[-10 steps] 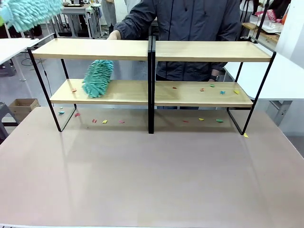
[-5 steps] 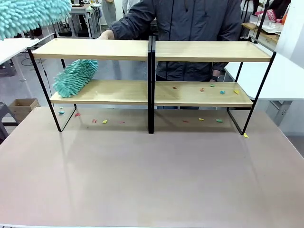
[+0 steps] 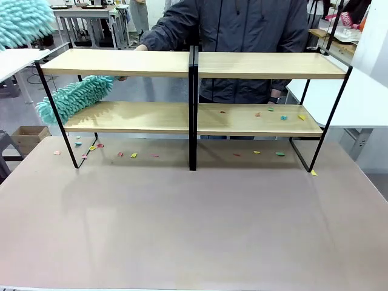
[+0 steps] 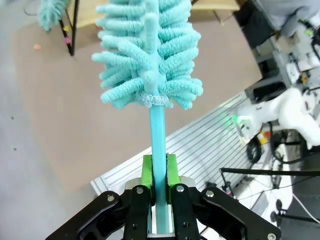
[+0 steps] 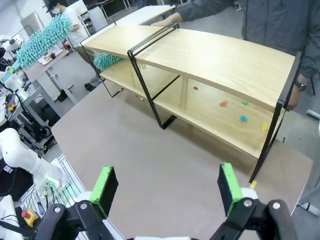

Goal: Clean the shelves.
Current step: Clean a randomly selected level of the Shelf with the Duster.

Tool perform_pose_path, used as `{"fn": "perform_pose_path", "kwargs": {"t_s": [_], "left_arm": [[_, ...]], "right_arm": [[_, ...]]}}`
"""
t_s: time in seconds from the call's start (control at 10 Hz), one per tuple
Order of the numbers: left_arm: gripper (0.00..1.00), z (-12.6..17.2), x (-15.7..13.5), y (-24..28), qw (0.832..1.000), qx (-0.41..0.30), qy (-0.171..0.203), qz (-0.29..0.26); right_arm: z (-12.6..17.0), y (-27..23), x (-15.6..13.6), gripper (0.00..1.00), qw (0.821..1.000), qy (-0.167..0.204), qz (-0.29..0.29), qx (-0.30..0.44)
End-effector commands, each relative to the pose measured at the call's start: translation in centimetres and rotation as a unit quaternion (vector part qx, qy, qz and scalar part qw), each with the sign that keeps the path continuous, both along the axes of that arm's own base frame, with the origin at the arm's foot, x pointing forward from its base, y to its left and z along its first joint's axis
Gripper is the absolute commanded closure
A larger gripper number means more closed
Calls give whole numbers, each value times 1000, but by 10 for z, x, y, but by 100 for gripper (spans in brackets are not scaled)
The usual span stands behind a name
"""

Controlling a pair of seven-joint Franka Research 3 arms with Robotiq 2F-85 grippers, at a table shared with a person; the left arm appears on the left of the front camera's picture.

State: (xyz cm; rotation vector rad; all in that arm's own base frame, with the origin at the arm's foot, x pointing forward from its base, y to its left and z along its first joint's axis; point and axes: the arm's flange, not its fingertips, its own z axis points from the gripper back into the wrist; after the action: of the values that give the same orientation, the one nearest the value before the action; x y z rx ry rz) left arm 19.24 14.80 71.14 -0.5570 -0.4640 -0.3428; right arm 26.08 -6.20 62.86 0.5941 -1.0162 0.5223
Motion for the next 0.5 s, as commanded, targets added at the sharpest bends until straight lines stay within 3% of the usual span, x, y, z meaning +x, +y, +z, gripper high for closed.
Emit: {"fn": "perform_pose_path", "kwargs": {"t_s": [0.0, 0.1, 0.2, 0.4], "left_arm": [[87, -4, -9, 6, 998, -47, -38, -1], [87, -5, -7, 10, 997, -71, -33, 7], [87, 1, -11, 11, 1000, -22, -13, 10], [87, 1, -11, 11, 1000, -22, -13, 10]], "right_arm": [[0, 0, 0, 0, 1000, 1, 0, 0], [0, 0, 0, 0, 1000, 1, 0, 0], [0, 0, 0, 0, 1000, 1, 0, 0], [0, 0, 0, 0, 1000, 1, 0, 0]]}}
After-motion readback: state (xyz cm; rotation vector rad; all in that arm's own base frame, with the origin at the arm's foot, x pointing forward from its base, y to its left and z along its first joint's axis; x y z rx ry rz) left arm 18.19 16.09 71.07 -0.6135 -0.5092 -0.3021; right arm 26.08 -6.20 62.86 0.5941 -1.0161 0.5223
